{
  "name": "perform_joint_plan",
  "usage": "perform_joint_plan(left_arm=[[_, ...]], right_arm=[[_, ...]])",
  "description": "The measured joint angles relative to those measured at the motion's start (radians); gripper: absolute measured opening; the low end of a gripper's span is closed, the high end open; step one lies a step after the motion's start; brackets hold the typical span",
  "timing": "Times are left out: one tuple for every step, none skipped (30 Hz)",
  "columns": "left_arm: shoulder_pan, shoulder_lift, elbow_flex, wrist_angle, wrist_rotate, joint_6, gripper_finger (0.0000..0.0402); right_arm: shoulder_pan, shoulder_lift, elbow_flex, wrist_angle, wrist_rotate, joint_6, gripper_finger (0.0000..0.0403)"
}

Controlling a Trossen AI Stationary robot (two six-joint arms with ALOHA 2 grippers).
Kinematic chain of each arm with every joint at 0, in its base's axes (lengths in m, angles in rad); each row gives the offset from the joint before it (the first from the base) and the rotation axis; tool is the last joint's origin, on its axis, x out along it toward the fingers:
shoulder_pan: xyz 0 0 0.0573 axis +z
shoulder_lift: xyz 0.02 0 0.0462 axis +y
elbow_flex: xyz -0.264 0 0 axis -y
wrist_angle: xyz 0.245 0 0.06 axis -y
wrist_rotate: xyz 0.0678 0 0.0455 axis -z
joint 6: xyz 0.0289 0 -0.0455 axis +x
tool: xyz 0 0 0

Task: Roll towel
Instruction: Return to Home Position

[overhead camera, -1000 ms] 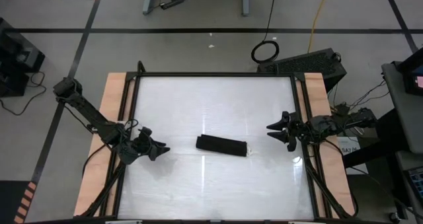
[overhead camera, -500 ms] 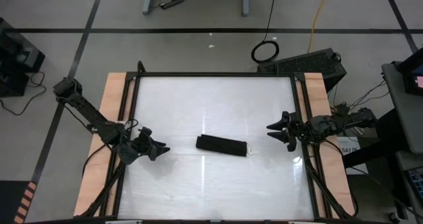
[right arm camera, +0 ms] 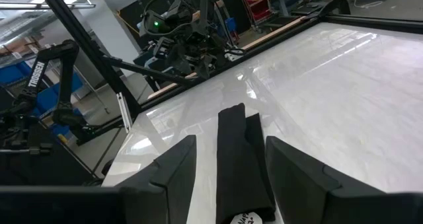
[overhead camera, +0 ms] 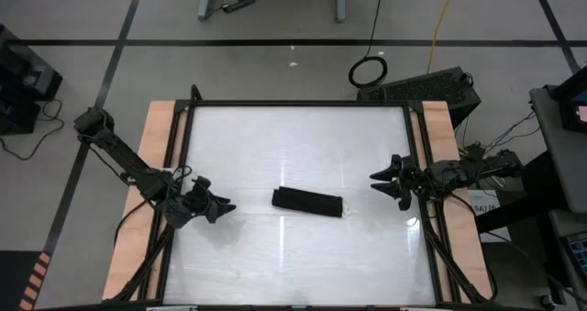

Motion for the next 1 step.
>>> perform_joint_plan(left_arm=[[0.000, 0.000, 0.000, 0.000, 0.000, 0.000, 0.0281]], right_arm=[[0.000, 0.000, 0.000, 0.000, 0.000, 0.000, 0.0171]])
